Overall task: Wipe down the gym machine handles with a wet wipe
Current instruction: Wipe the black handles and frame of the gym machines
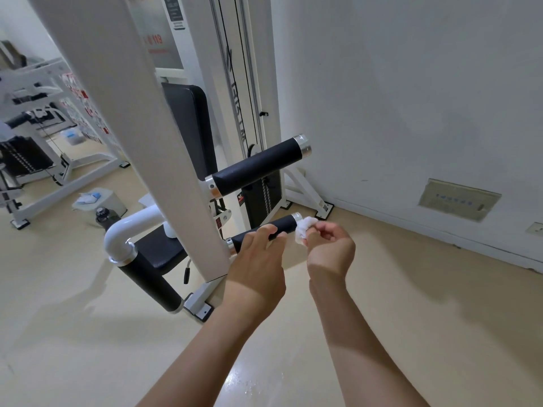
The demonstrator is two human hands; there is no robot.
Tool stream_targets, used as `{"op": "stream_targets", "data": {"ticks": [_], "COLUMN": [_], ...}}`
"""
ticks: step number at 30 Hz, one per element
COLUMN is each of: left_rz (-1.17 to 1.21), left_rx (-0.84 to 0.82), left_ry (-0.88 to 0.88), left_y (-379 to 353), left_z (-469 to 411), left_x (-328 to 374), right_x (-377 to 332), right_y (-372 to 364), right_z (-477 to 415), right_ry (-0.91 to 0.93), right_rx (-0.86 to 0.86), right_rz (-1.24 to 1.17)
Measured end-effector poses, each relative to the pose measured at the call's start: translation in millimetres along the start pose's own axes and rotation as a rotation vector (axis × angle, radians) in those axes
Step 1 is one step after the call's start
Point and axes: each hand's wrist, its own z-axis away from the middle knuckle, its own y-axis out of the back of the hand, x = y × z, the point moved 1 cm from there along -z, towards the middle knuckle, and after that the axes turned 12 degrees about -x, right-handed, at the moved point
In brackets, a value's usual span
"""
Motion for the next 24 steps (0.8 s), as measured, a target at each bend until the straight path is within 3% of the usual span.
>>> {"op": "stream_targets", "data": {"ticks": [4, 7, 12, 14, 17, 21, 24], "left_rz": [-0.054, -0.071, -0.084, -0.082, -0.062, -0.06, -0.029], "left_rx": [0.078, 0.08, 0.088, 0.108, 0.129, 0.106, 0.081], "left_ry": [-0.021, -0.022, 0.002, -0.016, -0.042, -0.021, 0.012], "left_y": [-6.6, -11.1, -9.4, -9.4, -10.9, -9.2, -7.3], "left_z": [2.3, 4.3, 7.9, 7.9, 9.2, 11.4, 12.1], "left_x": [-0.7, -4.9, -2.0, -3.3, -5.1, -3.2, -1.6], "right_x": [-18.6, -25.2, -53.5, -55.2, -44.6, -39.0, -46.9], "right_y": [-9.0, -5.3, 0.3, -4.8, -5.1, -11.1, -4.4], "right_z": [-1.1, -7.5, -27.0, -14.8, 4.7, -11.5, -21.6], "right_ry": [0.398, 0.444, 0.279, 0.439, 0.656, 0.593, 0.559], "right_rx": [-0.223, -0.364, -0.444, -0.526, -0.625, -0.715, -0.642], "right_rz": [0.678, 0.976, 1.219, 1.274, 1.095, 1.136, 1.278]}}
